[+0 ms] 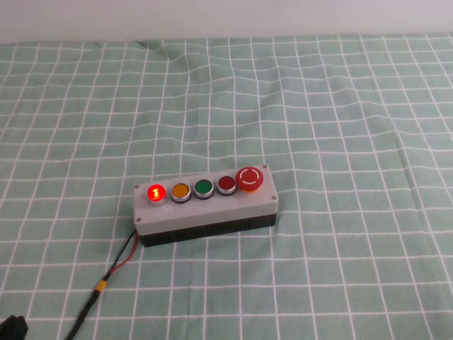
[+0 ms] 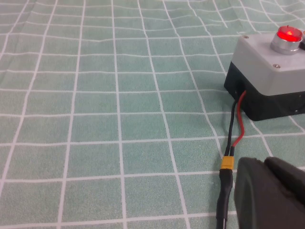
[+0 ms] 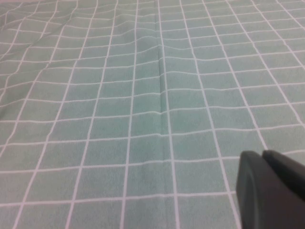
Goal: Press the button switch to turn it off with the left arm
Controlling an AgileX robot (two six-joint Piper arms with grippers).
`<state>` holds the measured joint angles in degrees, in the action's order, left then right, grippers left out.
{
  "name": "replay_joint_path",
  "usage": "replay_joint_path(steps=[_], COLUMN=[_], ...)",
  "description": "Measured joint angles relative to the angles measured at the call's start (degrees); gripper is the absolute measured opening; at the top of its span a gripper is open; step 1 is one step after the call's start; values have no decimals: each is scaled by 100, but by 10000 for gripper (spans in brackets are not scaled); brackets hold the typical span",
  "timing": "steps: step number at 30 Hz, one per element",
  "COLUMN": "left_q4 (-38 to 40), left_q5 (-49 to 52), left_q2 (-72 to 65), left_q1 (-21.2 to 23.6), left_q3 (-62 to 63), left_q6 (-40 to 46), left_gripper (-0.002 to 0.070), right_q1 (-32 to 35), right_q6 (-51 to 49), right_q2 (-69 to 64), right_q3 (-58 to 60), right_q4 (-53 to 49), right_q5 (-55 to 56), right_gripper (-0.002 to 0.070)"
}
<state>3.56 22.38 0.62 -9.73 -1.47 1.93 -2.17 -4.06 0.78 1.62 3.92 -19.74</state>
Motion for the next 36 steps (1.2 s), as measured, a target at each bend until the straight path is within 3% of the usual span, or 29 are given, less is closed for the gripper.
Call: replay_joint_path(steps=[28, 36], left_q4=[0, 274], left_q5=[0, -688], left_q2=[0, 0], left_q1=[0, 0], left_q3=[0, 0], left_q6=[0, 0], left_gripper=[-2, -3], right_q1=[0, 0], right_q6=[0, 0], right_q2=[0, 0], right_q3=[0, 0], right_q4=[0, 0], right_q5=[0, 0], right_gripper=[-17, -17])
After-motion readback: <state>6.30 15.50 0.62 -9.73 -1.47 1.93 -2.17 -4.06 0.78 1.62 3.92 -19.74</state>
